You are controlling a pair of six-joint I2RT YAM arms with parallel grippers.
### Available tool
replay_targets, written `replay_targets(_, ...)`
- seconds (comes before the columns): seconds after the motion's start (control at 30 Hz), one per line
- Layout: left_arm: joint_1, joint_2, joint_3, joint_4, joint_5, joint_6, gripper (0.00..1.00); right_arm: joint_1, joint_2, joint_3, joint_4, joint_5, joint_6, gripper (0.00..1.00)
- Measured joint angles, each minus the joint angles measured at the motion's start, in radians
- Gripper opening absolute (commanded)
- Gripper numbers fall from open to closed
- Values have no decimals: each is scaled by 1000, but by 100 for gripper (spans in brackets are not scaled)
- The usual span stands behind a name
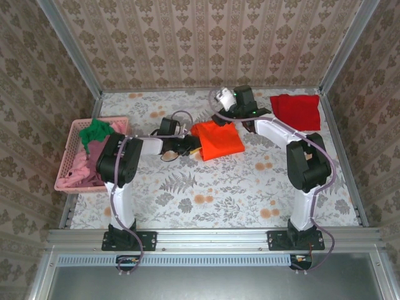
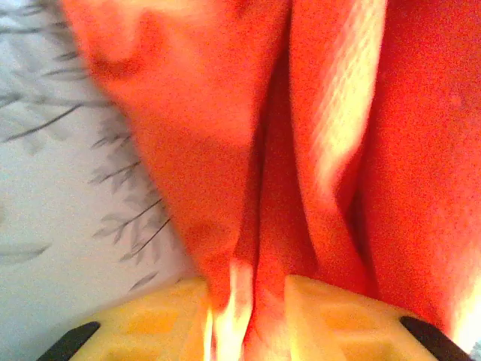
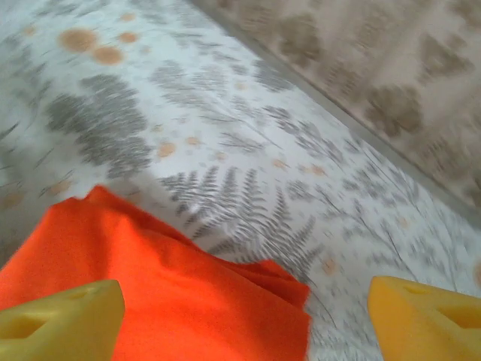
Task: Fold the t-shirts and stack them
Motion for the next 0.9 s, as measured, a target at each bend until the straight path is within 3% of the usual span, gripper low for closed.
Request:
replay_targets(0.1,0,-64,-49,-14,-51,-9,58,-45,2,-16,-15,16,174,83)
replay_targets(0.23,2,-150,-111,-51,-145,-8,66,-74,21,-35,-83,12,327,75)
replay_targets(0.4,-48,-208,-149,-54,-298,-11,77,-82,90,-31,-157,-43,415,70)
replay_targets(0.53,-90,-193,-138,-3,-330,-33,84,-87,151,-23,-202,-107,454,64)
replay_targets(0.67,-86,-141,-98,54,-319,-82,66,-89,182,-13,-226,-171,479,53)
replay_targets(0.9,-79,11,23,120,-270,-122,17,-94,181,-22,-225,-244,494,36)
